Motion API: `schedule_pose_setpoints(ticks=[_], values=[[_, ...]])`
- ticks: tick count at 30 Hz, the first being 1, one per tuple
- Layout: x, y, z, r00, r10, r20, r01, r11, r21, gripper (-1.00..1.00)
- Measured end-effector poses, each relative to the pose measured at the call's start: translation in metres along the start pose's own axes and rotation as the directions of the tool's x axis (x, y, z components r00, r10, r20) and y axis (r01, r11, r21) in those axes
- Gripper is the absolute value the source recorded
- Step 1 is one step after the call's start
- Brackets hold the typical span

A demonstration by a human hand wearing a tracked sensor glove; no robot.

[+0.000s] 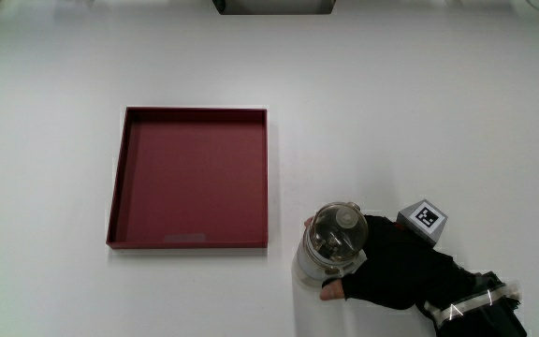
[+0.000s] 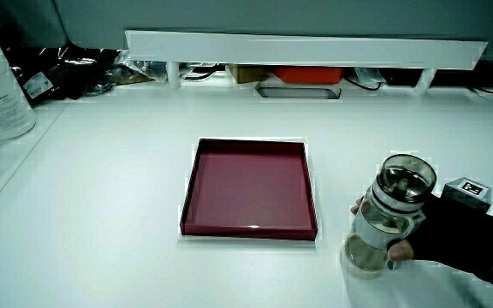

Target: Pick bottle

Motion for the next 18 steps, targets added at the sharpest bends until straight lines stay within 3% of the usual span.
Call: schedule_pose_setpoints(ticks=[11,18], values=[[0.001,-0.004,-0.003,0.997,0.058,0.046,-0.062,0.9948,0.081,1.00],[-0.008,-0.006,-0.001,0.995,0.093,0.043,-0.097,0.9912,0.090,1.00]])
